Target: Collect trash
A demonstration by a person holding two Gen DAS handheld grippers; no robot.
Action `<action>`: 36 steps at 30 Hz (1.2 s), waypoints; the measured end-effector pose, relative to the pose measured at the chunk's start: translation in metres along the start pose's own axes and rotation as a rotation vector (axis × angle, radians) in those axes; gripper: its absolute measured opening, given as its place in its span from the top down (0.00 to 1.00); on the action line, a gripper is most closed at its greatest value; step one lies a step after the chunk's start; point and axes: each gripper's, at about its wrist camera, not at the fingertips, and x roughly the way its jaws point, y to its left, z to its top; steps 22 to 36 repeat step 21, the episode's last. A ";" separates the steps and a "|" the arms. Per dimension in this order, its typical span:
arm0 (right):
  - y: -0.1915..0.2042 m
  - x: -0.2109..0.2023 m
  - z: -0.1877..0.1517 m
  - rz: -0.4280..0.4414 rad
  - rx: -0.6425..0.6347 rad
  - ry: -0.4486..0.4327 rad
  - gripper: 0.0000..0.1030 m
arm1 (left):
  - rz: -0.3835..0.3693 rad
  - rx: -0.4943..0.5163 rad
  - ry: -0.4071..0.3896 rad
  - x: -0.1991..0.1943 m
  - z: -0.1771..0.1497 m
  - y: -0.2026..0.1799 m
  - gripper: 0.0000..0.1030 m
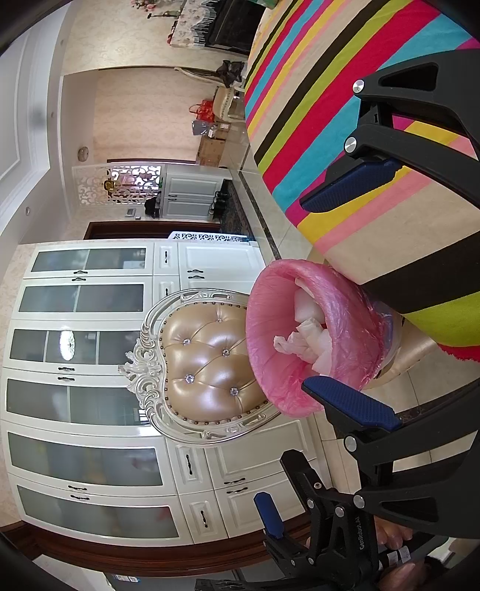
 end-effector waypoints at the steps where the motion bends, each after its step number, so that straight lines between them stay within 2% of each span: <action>1: 0.000 0.000 0.000 0.000 0.000 -0.001 0.18 | -0.001 0.001 0.000 0.000 0.000 0.000 0.04; 11: 0.001 0.000 0.001 0.000 -0.001 -0.002 0.18 | 0.013 -0.002 0.010 0.001 0.000 -0.001 0.04; 16: 0.001 -0.001 0.001 -0.002 -0.001 -0.003 0.18 | -0.016 -0.010 0.017 0.002 0.000 0.000 0.04; 36: 0.001 -0.001 0.001 -0.002 -0.003 -0.003 0.18 | -0.006 -0.013 0.025 0.003 -0.003 0.002 0.04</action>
